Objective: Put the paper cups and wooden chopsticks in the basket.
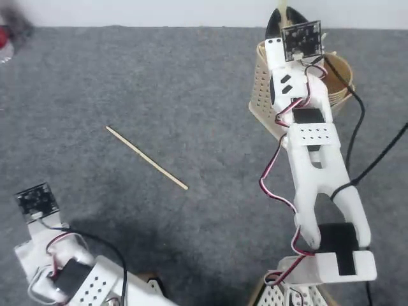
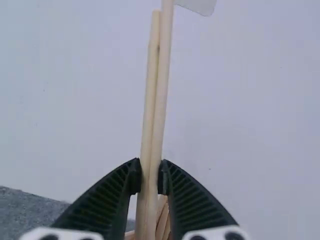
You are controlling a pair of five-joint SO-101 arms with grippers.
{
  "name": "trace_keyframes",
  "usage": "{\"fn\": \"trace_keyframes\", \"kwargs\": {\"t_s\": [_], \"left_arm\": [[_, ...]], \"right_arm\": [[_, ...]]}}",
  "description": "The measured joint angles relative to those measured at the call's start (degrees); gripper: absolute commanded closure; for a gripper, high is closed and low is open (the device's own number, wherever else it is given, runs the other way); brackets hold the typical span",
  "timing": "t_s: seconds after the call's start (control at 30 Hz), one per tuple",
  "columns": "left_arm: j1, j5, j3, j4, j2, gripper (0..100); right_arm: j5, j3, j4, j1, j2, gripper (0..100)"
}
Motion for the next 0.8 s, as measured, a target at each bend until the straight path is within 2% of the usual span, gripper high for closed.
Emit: {"fn": "trace_keyframes", "kwargs": {"t_s": [0.1, 0.17, 0.57, 0.67, 0.8], "left_arm": [[0.00, 0.00, 0.00, 0.00, 0.00, 83], [0.00, 0.00, 0.00, 0.00, 0.00, 83], [0.00, 0.00, 0.00, 0.00, 0.00, 83], [0.00, 0.00, 0.00, 0.00, 0.00, 83], [0.00, 0.00, 0.00, 0.00, 0.00, 83]], "right_arm": [[0.00, 0.00, 0.18, 0.26, 0.00, 85.3], [0.00, 0.00, 2.02, 0.26, -0.09, 81.2], [0.00, 0.00, 20.31, 0.00, -15.65, 81.2], [0.00, 0.00, 30.77, -4.48, -20.92, 81.2], [0.00, -0.09, 46.15, -17.32, -22.95, 81.2]]}}
